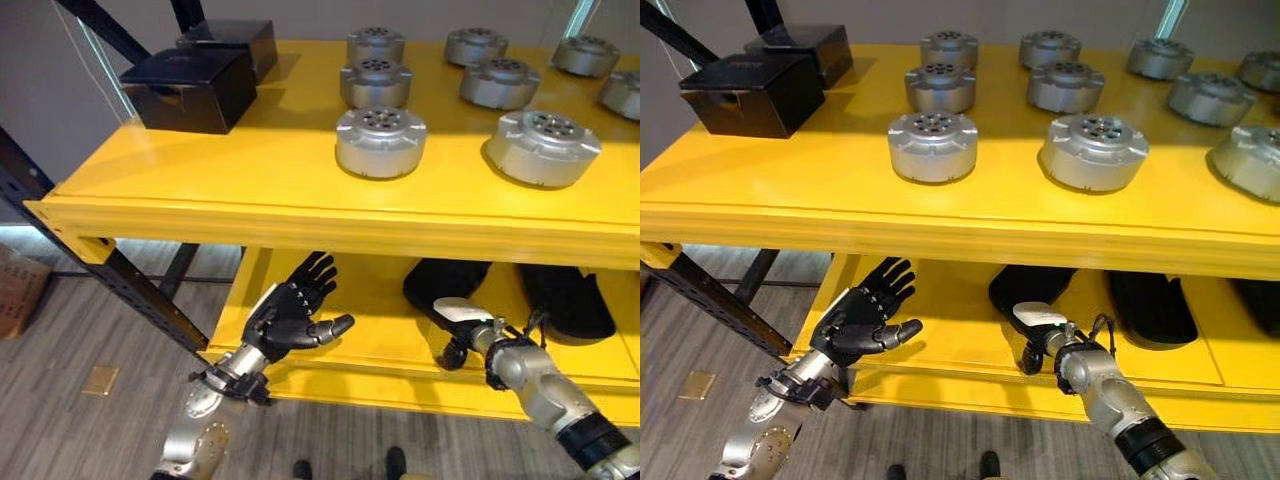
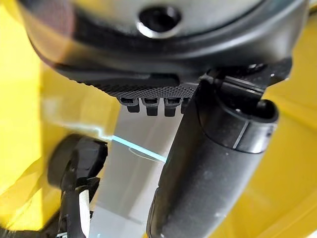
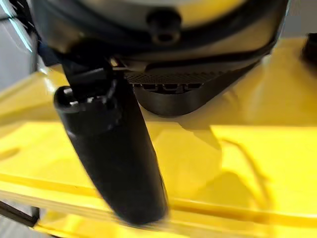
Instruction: Move parts from the plastic box to the shelf.
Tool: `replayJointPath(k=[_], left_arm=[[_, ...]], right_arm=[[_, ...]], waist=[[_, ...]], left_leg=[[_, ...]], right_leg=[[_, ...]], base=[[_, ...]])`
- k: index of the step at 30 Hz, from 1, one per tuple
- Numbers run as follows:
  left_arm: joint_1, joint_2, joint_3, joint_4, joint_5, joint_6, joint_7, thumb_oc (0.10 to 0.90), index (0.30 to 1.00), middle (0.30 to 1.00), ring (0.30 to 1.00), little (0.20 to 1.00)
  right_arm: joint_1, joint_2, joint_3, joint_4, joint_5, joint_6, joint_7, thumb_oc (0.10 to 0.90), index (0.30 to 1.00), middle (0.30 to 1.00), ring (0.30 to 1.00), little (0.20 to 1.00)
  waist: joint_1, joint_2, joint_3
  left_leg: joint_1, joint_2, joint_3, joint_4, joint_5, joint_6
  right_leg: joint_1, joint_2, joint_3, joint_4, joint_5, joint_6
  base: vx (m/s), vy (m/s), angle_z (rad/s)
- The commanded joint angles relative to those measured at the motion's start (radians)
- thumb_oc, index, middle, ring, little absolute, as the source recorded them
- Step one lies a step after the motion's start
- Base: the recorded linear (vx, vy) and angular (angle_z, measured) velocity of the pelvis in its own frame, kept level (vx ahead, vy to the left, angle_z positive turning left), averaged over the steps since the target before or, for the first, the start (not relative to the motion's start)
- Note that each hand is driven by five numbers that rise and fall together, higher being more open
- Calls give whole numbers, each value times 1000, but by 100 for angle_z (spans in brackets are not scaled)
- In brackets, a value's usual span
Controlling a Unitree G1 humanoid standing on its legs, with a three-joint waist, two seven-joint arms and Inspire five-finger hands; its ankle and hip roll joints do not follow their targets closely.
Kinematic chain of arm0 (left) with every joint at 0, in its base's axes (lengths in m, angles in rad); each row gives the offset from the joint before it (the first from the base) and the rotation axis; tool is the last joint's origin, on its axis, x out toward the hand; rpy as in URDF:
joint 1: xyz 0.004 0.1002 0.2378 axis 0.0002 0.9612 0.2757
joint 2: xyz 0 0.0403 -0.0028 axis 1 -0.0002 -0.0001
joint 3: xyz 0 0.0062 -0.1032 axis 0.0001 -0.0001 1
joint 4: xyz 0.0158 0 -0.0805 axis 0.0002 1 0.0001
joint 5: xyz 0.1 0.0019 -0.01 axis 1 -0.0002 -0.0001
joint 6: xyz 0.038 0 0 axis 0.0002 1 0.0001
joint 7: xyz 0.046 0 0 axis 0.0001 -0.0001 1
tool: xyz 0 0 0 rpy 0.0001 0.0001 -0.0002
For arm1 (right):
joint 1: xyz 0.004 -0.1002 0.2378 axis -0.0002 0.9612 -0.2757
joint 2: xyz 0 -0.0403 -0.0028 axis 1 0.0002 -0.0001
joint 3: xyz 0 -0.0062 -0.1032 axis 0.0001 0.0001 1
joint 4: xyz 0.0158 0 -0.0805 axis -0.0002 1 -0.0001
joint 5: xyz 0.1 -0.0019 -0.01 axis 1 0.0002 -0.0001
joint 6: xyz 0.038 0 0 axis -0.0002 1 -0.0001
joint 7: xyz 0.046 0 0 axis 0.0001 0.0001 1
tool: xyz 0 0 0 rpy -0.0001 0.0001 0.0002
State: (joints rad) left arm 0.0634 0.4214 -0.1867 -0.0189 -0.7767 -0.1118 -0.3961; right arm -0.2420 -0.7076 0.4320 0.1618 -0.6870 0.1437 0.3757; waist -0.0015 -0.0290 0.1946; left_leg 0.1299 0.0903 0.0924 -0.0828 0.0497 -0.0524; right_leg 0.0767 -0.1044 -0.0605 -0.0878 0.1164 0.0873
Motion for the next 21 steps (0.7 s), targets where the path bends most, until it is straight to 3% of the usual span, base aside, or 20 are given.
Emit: replayJointPath(k=[1, 2, 6, 8, 9, 21], left_arm=[[-89, 30, 32, -88, -23, -76, -24, 900, 1000, 1000, 1000, 1000], [-92, 27, 35, -86, -19, -71, -24, 900, 1000, 1000, 1000, 1000], [-107, 27, 30, -93, -3, -49, -14, 900, 1000, 1000, 1000, 1000], [-107, 27, 33, -94, 1, -47, -16, 900, 1000, 1000, 1000, 1000], [-108, 26, 35, -98, 7, -41, -17, 900, 1000, 1000, 1000, 1000], [-89, 24, 47, -106, 14, -48, -7, 900, 1000, 1000, 1000, 1000]], right_arm=[[-35, -9, 58, 65, -27, 49, 116, 900, 1000, 1000, 1000, 1000], [-41, -12, 65, 82, -73, 51, 210, 900, 1000, 1000, 1000, 1000], [-87, -44, 120, 114, -89, 66, 407, 900, 1000, 1000, 1000, 1000], [-90, -47, 125, 106, -95, 66, 436, 900, 1000, 1000, 1000, 1000], [-100, -52, 138, 75, -108, 72, 503, 900, 1000, 1000, 1000, 1000], [-70, -90, 95, -147, -128, 36, 542, 900, 1000, 1000, 1000, 1000]], waist=[[-2, -23, -7], [-1, -29, -8], [8, -47, -7], [9, -49, -6], [11, -54, -4], [-4, -61, -5]], left_leg=[[-8, 25, 38, 63, -91, 10], [-8, 26, 40, 64, -90, 9], [-11, 30, 40, 67, -85, 6], [-13, 31, 40, 69, -84, 4], [-16, 32, 42, 71, -82, 3], [-22, 31, 54, 73, -84, 5]], right_leg=[[18, -83, -18, 74, -96, 49], [19, -81, -18, 74, -97, 49], [21, -74, -22, 76, -98, 44], [20, -73, -22, 78, -99, 43], [18, -72, -22, 79, -98, 43], [9, -67, -4, 79, -94, 45]], base=[[4, -18, -4], [0, 0, 0], [8, -49, 1], [0, 0, 0], [0, 0, 0], [0, 3, -2]])
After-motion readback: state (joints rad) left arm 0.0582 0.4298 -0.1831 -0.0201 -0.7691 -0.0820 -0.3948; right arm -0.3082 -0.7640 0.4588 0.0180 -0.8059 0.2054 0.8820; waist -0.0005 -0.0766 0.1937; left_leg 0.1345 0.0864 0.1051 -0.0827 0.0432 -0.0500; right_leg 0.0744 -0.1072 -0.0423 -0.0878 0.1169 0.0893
